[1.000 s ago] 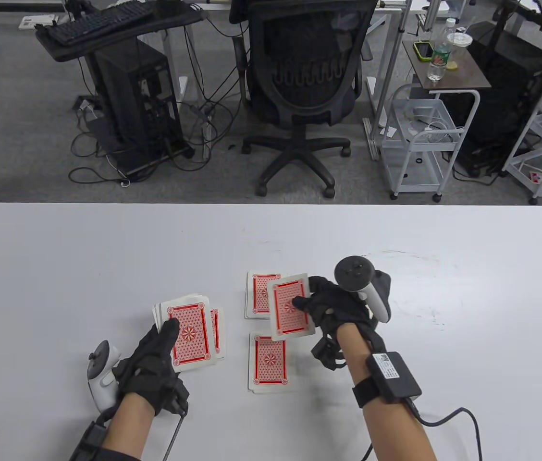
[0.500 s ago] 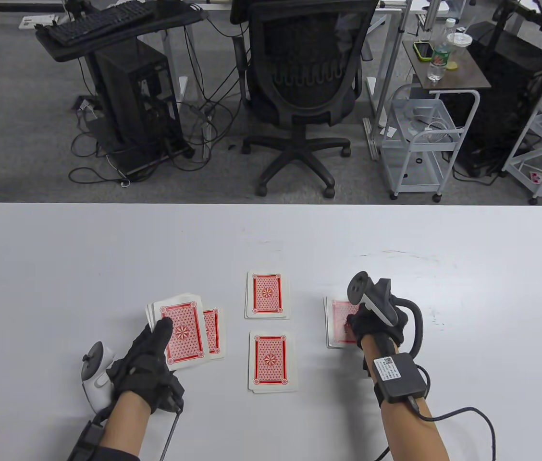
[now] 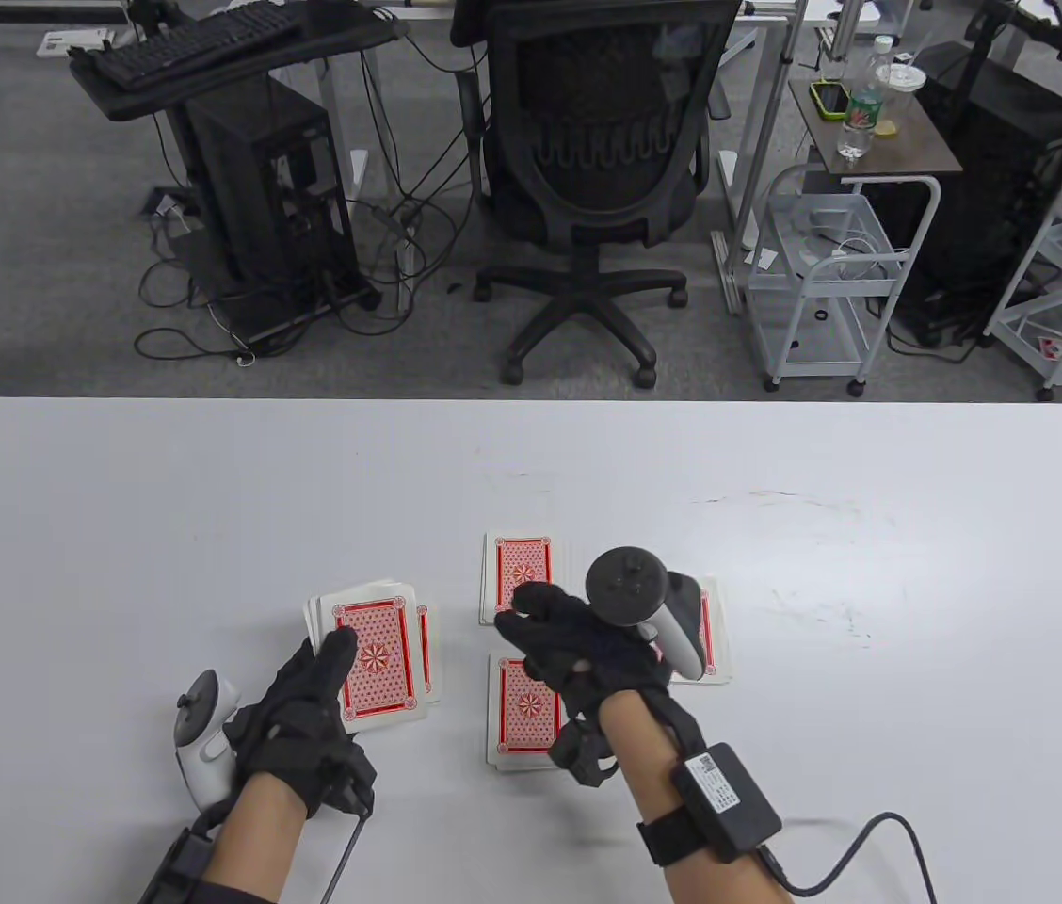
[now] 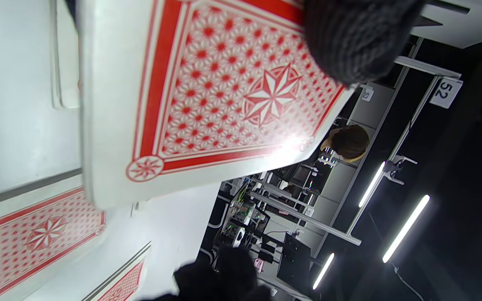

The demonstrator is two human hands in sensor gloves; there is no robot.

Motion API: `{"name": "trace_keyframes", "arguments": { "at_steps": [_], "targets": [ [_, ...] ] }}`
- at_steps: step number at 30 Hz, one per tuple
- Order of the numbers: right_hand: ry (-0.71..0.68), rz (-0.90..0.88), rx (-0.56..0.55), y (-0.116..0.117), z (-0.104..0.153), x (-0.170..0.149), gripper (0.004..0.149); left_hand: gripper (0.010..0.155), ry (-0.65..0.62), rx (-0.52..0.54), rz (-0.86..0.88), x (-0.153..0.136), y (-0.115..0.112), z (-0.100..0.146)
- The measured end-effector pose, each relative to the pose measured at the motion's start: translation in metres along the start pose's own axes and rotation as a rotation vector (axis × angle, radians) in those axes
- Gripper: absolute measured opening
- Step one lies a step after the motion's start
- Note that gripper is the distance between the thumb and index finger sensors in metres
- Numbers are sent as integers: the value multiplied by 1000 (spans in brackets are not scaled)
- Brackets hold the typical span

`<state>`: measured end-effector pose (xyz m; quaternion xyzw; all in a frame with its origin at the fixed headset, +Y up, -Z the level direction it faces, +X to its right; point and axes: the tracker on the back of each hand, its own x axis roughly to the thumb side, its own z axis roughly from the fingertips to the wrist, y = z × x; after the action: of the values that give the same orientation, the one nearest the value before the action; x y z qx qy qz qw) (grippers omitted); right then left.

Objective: Four-player card dealing with fan arrangement

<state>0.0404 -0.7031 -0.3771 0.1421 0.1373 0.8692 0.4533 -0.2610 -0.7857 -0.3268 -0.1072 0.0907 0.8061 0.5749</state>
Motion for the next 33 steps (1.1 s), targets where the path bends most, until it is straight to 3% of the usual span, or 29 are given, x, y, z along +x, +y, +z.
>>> {"name": "trace_keyframes", "arguments": {
  "at_steps": [4,8,9,18,27,30,33],
  "targets": [
    [-31,-90,-44,33,-4,2,73,47,1,-23,-33,-3,-9,0],
    [9,-16,-64,40,-5,3,59,47,3,-52,-50,-6,-19,0],
    [5,-11,-97,40,-5,1,56,47,9,-64,-48,-6,-21,0],
    [23,-117,0,35,-8,-10,46,48,21,-117,-69,-9,-23,-4],
    [3,-164,-71,6,1,-19,57,48,14,-60,-24,-4,-10,-3],
    [46,-58,-63,-10,6,-28,64,48,13,13,-44,0,6,-3],
    [142,112,-42,-12,8,-38,70,47,18,54,-91,4,17,-4]
  ]
}}
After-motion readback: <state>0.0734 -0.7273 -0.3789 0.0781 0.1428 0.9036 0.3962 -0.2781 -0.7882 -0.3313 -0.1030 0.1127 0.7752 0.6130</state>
